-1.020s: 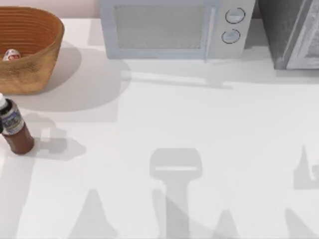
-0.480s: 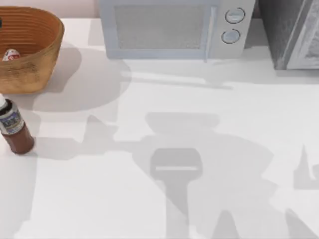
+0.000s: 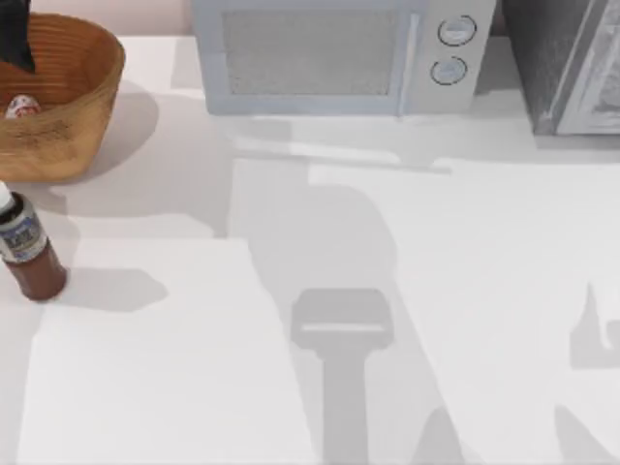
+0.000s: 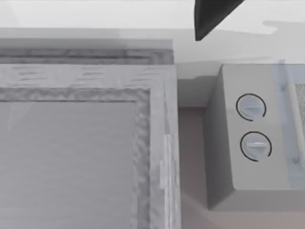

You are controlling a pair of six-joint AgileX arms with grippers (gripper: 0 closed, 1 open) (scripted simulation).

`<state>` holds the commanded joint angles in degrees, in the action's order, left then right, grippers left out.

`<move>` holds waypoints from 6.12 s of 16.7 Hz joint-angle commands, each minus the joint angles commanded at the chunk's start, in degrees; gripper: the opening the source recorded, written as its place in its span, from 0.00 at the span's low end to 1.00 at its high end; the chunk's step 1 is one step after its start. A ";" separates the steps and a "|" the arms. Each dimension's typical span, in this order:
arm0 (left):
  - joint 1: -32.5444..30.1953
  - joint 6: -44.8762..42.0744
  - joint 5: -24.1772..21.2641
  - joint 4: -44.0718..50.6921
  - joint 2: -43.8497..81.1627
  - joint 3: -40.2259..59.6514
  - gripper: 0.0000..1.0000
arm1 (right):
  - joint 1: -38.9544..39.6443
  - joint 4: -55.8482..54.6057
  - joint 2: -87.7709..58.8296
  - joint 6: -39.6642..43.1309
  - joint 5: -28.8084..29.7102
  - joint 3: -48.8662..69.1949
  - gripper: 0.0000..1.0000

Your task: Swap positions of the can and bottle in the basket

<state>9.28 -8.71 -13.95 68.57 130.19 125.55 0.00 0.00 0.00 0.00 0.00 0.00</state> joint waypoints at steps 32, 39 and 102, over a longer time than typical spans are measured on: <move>-0.44 0.66 -1.83 -2.82 19.38 8.47 0.62 | 0.00 0.00 0.00 0.00 0.00 0.00 1.00; -0.44 0.66 -1.83 -2.82 19.38 8.47 0.10 | 0.00 0.00 0.00 0.00 0.00 0.00 1.00; -16.84 8.53 -11.03 -92.92 -81.63 -104.44 0.00 | 0.00 0.00 0.00 0.00 0.00 0.00 1.00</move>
<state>-7.56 -0.18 -24.98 -24.35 48.56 21.11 0.00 0.00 0.00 0.00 0.00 0.00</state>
